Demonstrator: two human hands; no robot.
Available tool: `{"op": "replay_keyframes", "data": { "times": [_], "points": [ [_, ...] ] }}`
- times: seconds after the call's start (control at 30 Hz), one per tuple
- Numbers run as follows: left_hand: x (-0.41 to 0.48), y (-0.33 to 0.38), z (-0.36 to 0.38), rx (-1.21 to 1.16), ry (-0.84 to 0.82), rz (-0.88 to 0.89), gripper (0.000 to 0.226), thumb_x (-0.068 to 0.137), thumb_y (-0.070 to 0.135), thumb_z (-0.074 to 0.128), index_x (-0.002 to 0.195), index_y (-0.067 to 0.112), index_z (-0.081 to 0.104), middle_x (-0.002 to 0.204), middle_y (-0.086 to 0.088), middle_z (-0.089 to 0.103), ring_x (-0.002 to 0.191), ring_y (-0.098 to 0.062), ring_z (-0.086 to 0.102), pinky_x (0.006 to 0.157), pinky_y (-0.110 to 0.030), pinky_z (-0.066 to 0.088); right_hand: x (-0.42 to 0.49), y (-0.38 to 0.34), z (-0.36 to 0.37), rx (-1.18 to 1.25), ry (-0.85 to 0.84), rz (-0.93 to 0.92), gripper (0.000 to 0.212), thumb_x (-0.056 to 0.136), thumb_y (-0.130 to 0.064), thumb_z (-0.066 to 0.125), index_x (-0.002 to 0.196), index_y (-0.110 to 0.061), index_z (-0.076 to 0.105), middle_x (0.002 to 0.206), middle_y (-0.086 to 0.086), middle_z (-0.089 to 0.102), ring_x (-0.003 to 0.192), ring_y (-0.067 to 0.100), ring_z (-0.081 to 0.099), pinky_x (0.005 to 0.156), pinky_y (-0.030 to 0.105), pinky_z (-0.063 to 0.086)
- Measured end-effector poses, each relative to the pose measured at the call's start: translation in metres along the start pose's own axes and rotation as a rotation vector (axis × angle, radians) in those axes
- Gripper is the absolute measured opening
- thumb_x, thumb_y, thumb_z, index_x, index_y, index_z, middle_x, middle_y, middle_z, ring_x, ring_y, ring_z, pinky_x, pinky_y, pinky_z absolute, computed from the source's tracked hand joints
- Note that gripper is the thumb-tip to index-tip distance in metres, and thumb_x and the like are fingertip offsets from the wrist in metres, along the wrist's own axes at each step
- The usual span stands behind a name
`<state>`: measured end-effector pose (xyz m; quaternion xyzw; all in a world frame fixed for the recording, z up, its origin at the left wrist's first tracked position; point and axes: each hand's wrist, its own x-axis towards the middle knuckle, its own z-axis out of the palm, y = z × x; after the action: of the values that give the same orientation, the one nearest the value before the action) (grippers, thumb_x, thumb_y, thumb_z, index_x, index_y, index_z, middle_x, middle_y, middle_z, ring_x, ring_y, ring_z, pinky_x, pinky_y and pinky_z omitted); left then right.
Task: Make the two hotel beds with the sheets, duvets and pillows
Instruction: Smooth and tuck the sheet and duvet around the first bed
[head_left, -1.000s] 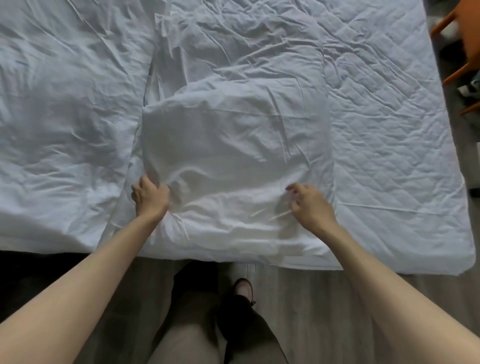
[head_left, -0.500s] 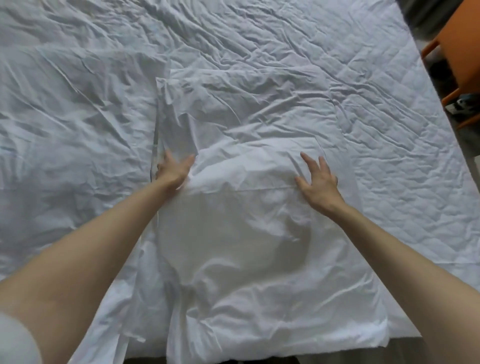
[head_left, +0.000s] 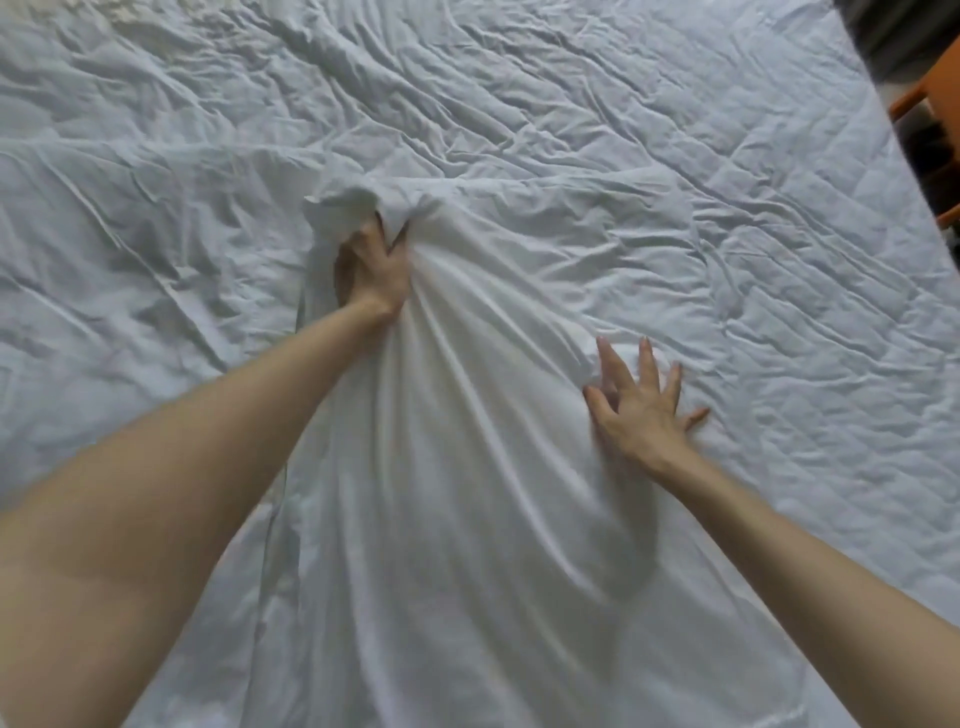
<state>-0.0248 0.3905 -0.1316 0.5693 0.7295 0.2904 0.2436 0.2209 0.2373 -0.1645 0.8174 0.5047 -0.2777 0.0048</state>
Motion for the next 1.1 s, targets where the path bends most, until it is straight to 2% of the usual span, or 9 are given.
{"op": "replay_keyframes", "data": {
  "times": [0.1,0.23,0.33,0.43,0.53,0.67,0.83,1.0,1.1],
  "points": [
    [0.029,0.018,-0.002,-0.029,0.059,0.029,0.040,0.101,0.035,0.045,0.122,0.005,0.056,0.120,-0.024,0.062,0.111,-0.039,0.057,0.087,-0.038,0.041,0.011,-0.011,-0.006,0.080,0.118,-0.030,0.059,0.098,-0.049,0.038,0.145,-0.061,0.005,0.162,-0.011,-0.010,0.148,0.030,-0.015,0.105,0.073,-0.005],
    [0.035,-0.046,0.018,0.029,-0.174,-0.285,0.045,0.099,0.021,0.044,0.143,0.020,0.041,0.139,-0.014,0.052,0.122,-0.035,0.050,0.102,-0.037,0.039,0.026,-0.004,0.010,-0.175,0.037,-0.049,0.060,0.097,-0.056,0.032,0.146,-0.057,-0.002,0.161,-0.011,-0.016,0.147,0.030,-0.020,0.102,0.077,-0.007],
    [0.028,-0.072,0.027,-0.004,-0.173,-0.569,0.052,0.092,0.011,0.048,0.142,0.005,0.038,0.140,-0.021,0.048,0.125,-0.036,0.047,0.107,-0.036,0.037,0.034,0.002,0.029,-0.352,-0.094,-0.041,0.060,0.097,-0.058,0.024,0.148,-0.053,-0.007,0.162,-0.005,-0.017,0.147,0.035,-0.018,0.101,0.079,-0.006],
    [0.033,-0.062,0.030,-0.157,-0.010,-0.683,0.054,0.093,0.035,0.045,0.134,0.000,0.046,0.136,-0.021,0.051,0.122,-0.037,0.050,0.102,-0.037,0.040,0.044,-0.006,0.026,-0.243,0.028,-0.103,0.054,0.097,-0.054,0.035,0.149,-0.044,0.022,0.163,-0.002,0.007,0.148,0.031,0.001,0.108,0.070,0.001],
    [0.051,-0.047,0.033,-0.299,0.021,-0.636,0.073,0.092,0.061,0.042,0.141,0.006,0.040,0.143,-0.015,0.046,0.127,-0.030,0.047,0.104,-0.033,0.034,0.068,-0.016,0.008,-0.029,0.302,-0.236,0.049,0.095,-0.036,0.052,0.143,-0.029,0.042,0.157,0.003,0.026,0.142,0.029,0.026,0.112,0.051,0.026],
    [0.068,-0.043,0.044,-0.278,0.010,-0.553,0.087,0.082,0.056,0.065,0.144,0.006,0.033,0.147,-0.010,0.043,0.134,-0.026,0.043,0.106,-0.027,0.031,0.124,-0.036,-0.019,0.085,0.331,-0.188,0.064,0.097,-0.030,0.050,0.152,-0.037,0.019,0.162,-0.002,0.009,0.137,0.030,0.035,0.100,0.046,0.040],
    [0.079,-0.062,0.065,-0.173,0.046,-0.449,0.064,0.086,0.038,0.068,0.136,0.005,0.044,0.140,-0.014,0.050,0.129,-0.029,0.048,0.103,-0.029,0.035,0.184,-0.058,-0.037,0.020,0.241,-0.121,0.081,0.097,-0.032,0.053,0.152,-0.042,-0.006,0.163,0.006,0.001,0.130,0.035,0.046,0.095,0.042,0.046],
    [0.083,-0.071,0.070,-0.250,0.192,-0.382,0.034,0.094,0.027,0.058,0.114,0.000,0.059,0.117,-0.017,0.064,0.110,-0.029,0.060,0.088,-0.030,0.043,0.223,-0.066,-0.032,-0.232,0.227,-0.125,0.036,0.098,-0.026,0.046,0.133,-0.017,0.045,0.135,0.019,0.045,0.116,0.040,0.053,0.090,0.041,0.041],
    [0.087,-0.060,0.066,-0.356,0.230,-0.396,0.031,0.095,0.026,0.057,0.109,-0.001,0.062,0.114,-0.016,0.066,0.108,-0.028,0.061,0.077,-0.027,0.042,0.227,-0.070,-0.032,-0.253,0.255,-0.169,0.025,0.098,-0.011,0.036,0.113,-0.007,0.056,0.120,0.025,0.059,0.109,0.041,0.056,0.078,0.037,0.036]
  ]
}}
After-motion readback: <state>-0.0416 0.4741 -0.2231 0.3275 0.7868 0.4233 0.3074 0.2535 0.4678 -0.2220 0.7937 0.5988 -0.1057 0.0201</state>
